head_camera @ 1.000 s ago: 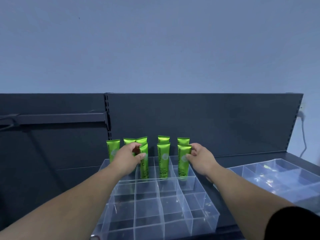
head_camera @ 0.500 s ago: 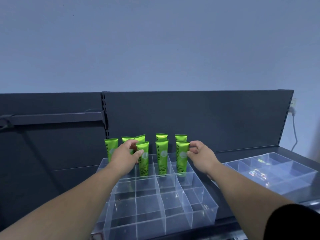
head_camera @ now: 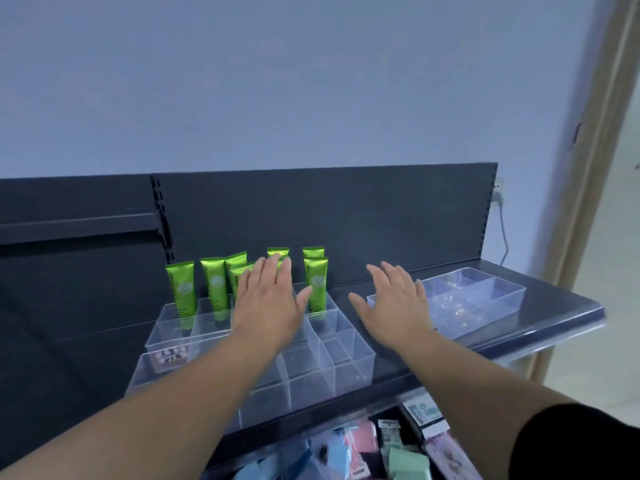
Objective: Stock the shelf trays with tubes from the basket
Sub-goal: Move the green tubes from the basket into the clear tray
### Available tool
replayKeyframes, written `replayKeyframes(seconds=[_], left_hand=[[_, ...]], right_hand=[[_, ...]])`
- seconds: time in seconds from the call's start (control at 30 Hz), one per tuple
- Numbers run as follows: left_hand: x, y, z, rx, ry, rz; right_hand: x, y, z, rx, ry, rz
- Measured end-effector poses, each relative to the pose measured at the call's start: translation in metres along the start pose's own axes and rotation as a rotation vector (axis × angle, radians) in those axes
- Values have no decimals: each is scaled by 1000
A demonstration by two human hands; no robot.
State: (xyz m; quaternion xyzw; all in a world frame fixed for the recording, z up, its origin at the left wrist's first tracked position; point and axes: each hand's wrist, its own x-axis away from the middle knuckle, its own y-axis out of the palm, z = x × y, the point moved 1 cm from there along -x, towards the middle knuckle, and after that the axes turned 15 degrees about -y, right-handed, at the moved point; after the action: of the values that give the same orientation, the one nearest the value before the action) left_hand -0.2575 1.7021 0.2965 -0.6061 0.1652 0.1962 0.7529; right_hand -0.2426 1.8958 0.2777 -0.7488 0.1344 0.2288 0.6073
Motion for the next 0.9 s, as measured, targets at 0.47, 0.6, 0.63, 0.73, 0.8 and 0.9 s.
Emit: replayKeyframes(seconds=[0.47, 0.6, 0.63, 0.73, 0.8, 0.9], left_hand=[[137, 20, 205, 14, 211, -168], [195, 47, 272, 17, 261, -275], [210, 54, 286, 13, 275, -300], [251, 79, 322, 3, 315, -355], [276, 96, 340, 8, 338, -398], [308, 124, 355, -5, 362, -476]], right_hand=[[163, -75, 158, 84, 178, -70], [232, -88, 224, 98, 279, -146], [250, -91, 239, 90, 306, -170], [301, -96, 281, 42, 397, -247], [330, -92, 302, 27, 452, -297], [367, -76, 327, 23, 538, -360]])
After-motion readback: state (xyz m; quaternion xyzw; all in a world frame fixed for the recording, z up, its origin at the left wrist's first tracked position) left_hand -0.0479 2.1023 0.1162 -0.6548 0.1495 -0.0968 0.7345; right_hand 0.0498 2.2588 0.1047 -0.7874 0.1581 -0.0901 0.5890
